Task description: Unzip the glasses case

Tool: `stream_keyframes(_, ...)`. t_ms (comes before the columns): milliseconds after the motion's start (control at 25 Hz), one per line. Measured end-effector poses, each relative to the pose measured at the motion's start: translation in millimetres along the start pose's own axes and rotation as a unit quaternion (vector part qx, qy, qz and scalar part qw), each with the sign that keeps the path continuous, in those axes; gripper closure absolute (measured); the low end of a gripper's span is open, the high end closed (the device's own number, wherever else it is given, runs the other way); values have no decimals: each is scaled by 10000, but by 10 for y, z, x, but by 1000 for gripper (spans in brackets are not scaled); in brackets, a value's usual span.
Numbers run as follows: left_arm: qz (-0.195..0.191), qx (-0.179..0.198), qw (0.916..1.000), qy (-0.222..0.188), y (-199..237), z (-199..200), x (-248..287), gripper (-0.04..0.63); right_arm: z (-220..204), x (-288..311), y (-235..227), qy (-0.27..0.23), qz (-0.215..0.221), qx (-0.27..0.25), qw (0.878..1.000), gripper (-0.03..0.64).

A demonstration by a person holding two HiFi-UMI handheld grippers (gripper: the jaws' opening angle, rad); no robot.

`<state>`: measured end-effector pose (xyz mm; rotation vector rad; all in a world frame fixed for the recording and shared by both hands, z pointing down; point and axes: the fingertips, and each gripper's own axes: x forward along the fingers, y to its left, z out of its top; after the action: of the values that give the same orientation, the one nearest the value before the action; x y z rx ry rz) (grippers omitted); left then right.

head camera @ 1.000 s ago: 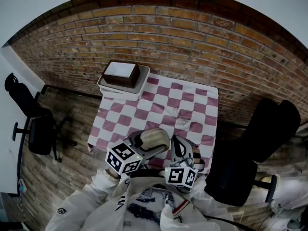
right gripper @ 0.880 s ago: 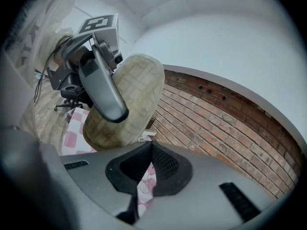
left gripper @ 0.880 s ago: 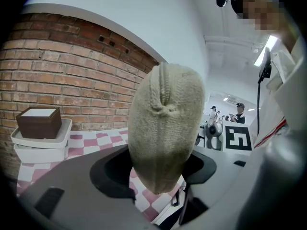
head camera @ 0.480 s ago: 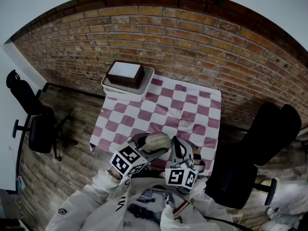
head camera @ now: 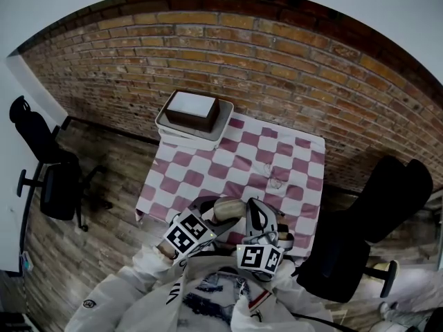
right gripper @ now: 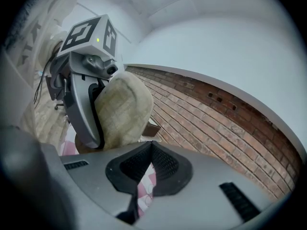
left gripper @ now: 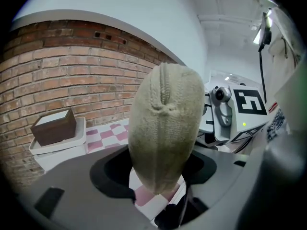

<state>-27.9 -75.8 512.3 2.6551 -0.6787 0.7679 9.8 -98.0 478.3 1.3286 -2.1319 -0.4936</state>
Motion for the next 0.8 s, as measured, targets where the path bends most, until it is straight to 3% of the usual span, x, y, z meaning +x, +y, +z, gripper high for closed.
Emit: stream_keyframes(800,-147,497,9979,397,578,-442,-374,314,531,341,393,149,-389,-112,9991,606)
